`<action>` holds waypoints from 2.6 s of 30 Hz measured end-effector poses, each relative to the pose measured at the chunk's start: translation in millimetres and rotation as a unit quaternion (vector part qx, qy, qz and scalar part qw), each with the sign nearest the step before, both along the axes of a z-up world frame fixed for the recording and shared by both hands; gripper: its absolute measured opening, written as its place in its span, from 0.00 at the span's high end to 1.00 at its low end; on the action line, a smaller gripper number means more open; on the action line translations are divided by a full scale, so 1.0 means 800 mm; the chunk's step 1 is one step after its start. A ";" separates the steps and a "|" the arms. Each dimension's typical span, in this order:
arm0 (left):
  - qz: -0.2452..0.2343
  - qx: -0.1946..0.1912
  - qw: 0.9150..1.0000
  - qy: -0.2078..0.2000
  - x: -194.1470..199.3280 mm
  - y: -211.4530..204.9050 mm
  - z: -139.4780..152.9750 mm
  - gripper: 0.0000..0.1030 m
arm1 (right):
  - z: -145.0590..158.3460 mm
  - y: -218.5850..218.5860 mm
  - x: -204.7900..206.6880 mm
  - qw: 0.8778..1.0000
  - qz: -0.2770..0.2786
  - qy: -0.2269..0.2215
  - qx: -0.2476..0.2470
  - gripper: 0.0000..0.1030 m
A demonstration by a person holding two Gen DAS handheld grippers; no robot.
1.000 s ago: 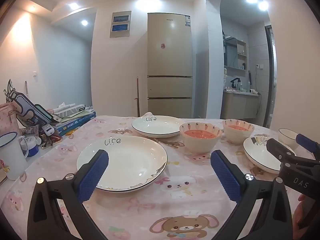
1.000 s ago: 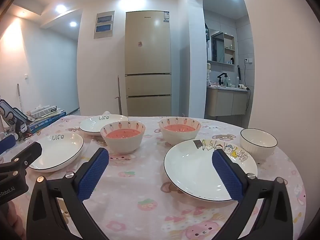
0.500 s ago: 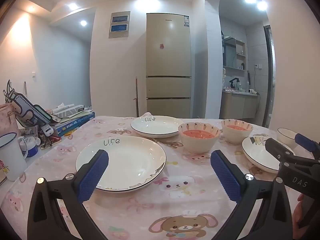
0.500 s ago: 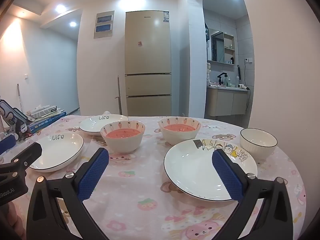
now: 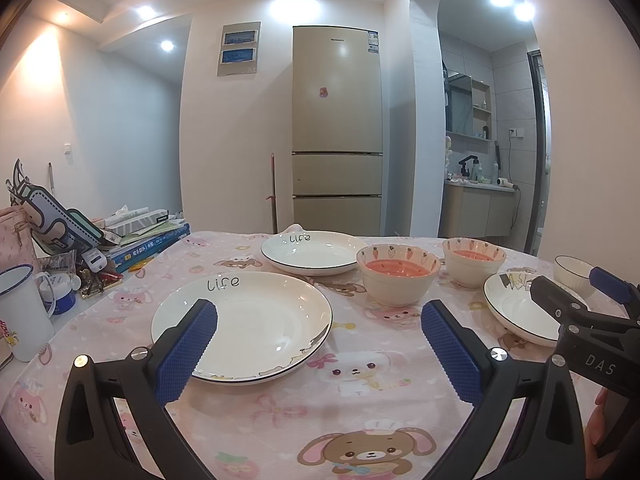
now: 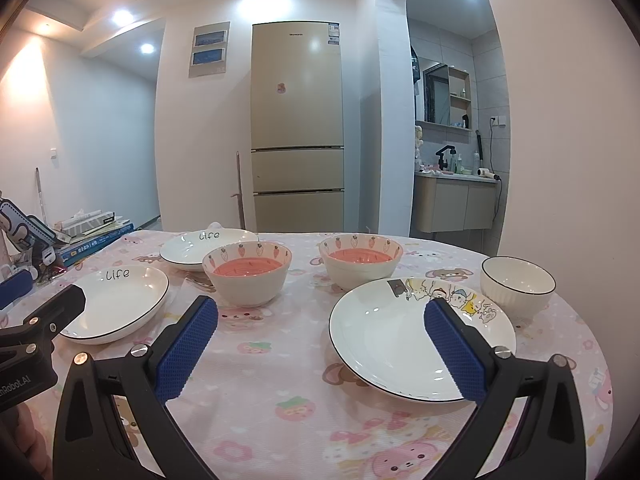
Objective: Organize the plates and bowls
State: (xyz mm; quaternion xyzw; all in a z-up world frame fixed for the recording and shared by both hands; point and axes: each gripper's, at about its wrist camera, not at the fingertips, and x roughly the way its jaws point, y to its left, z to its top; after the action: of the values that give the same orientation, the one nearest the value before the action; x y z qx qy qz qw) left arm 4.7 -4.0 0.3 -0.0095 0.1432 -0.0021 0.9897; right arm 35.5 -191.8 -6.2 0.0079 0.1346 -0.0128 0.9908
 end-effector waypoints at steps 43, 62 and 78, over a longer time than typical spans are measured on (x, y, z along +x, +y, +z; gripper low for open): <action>-0.019 0.002 1.000 -0.001 -0.014 -0.002 0.002 0.00 | 0.004 0.008 -0.008 1.000 0.026 -0.003 0.001 0.00; -0.013 -0.001 1.000 0.011 -0.007 0.003 -0.003 0.00 | 0.000 0.004 -0.004 1.000 0.027 0.002 0.006 0.00; -0.043 0.002 0.999 0.000 -0.018 -0.007 0.001 0.00 | 0.002 -0.010 -0.012 1.000 -0.013 0.007 0.016 0.00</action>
State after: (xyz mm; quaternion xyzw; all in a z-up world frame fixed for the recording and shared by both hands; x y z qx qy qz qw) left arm -9.5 -9.8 1.0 -0.0017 0.1434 -0.0446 0.9887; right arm 26.0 -199.7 -4.6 0.0255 0.1421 -0.0232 0.9892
